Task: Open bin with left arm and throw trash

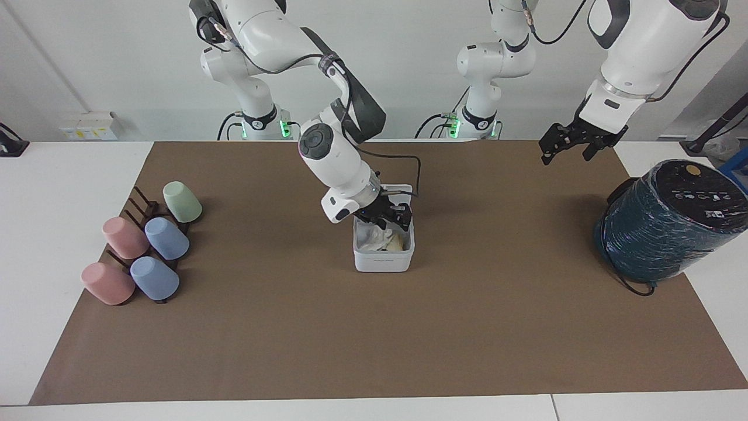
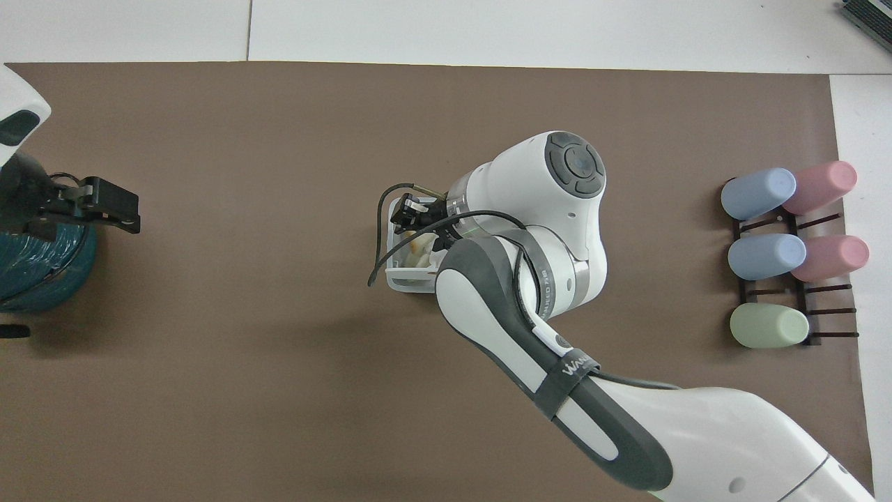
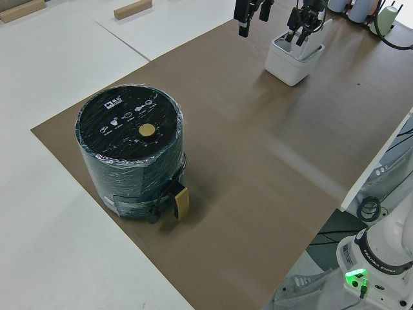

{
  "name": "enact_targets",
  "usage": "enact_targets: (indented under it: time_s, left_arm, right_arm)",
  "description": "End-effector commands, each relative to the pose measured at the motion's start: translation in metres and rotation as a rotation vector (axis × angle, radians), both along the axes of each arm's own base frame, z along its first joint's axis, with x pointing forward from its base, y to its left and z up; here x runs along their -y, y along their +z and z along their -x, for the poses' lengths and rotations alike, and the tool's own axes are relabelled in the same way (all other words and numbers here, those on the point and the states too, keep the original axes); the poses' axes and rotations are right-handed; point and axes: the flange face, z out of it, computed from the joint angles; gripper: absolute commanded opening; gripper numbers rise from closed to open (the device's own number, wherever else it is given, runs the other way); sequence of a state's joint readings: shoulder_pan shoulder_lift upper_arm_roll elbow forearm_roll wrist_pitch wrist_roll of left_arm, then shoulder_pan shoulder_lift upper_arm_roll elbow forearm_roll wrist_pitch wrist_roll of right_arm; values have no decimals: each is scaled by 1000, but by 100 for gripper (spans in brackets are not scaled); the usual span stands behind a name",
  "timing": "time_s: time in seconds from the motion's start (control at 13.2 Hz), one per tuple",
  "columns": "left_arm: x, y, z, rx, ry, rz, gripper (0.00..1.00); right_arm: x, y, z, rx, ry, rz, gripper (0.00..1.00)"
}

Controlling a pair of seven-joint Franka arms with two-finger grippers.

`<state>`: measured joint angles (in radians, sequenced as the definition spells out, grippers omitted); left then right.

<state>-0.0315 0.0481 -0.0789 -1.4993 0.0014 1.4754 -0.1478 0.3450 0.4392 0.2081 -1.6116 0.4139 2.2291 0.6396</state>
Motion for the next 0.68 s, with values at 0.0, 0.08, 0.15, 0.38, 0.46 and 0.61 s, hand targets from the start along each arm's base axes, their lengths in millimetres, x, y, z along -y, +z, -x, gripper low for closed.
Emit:
enact_targets:
  time_s: [0.0, 0.08, 0.15, 0.38, 0.46, 0.61]
  left_arm:
    - [-3, 1, 7, 22, -13, -21, 100]
    - [-3, 2, 4, 52, -13, -18, 100]
    - [-2, 5, -1, 90, -15, -14, 100]
    - [-1, 2, -4, 114, -20, -12, 100]
    - [-1, 2, -4, 115, -37, -11, 100]
    - [-1, 2, -4, 116, -91, -10, 100]
  right_arm:
    - [12, 24, -1, 30, -8, 26, 100]
    - [19, 33, -3, 74, 0, 70, 100]
    - [35, 44, -10, 141, 6, 153, 100]
    - [97, 72, -34, 287, 28, 353, 100]
    - [118, 81, -37, 303, 26, 406, 100]
    - [166, 99, -41, 294, 75, 480, 100]
